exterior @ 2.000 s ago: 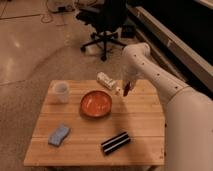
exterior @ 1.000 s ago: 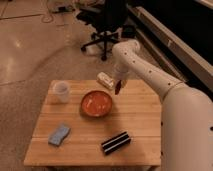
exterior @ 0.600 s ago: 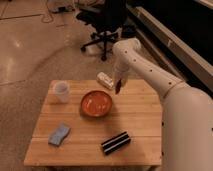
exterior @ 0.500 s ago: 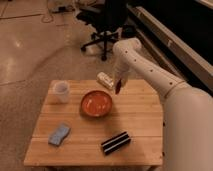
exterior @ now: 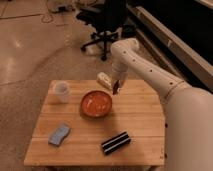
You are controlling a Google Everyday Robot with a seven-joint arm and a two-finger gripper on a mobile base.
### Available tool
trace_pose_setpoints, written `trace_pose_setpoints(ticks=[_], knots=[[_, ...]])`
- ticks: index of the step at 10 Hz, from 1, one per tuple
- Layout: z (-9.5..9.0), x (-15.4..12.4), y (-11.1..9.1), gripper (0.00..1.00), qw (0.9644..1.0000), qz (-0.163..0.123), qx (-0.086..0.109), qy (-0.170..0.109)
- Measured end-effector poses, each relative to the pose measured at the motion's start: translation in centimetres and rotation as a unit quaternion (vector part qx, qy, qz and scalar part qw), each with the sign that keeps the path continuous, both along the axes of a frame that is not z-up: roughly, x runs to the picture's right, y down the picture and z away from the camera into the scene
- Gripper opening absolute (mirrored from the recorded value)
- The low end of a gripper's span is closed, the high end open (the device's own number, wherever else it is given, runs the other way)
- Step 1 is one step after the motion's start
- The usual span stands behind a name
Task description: Place the pepper in the ceramic cup
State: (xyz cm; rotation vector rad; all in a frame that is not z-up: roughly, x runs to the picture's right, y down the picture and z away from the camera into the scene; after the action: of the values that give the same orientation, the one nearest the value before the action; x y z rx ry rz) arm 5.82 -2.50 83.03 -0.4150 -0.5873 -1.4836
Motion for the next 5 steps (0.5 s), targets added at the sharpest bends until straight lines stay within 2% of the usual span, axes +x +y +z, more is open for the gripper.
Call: trace_pose_setpoints(ticks=[1, 2, 4, 5], knots=[[-0.1, -0.8, 0.5, 0.29, 0.9998, -0.002, 0.003, -0.018], [-0.2, 0.0, 0.4, 0.29, 0.9997, -0.006, 0.008, -0.023], [-0.2, -0.7, -0.6, 0.29, 0.9996, -0.010, 0.010, -0.024], [-1.3, -0.8, -1.3, 0.29, 0.9997, -0.010, 0.002, -0.021]])
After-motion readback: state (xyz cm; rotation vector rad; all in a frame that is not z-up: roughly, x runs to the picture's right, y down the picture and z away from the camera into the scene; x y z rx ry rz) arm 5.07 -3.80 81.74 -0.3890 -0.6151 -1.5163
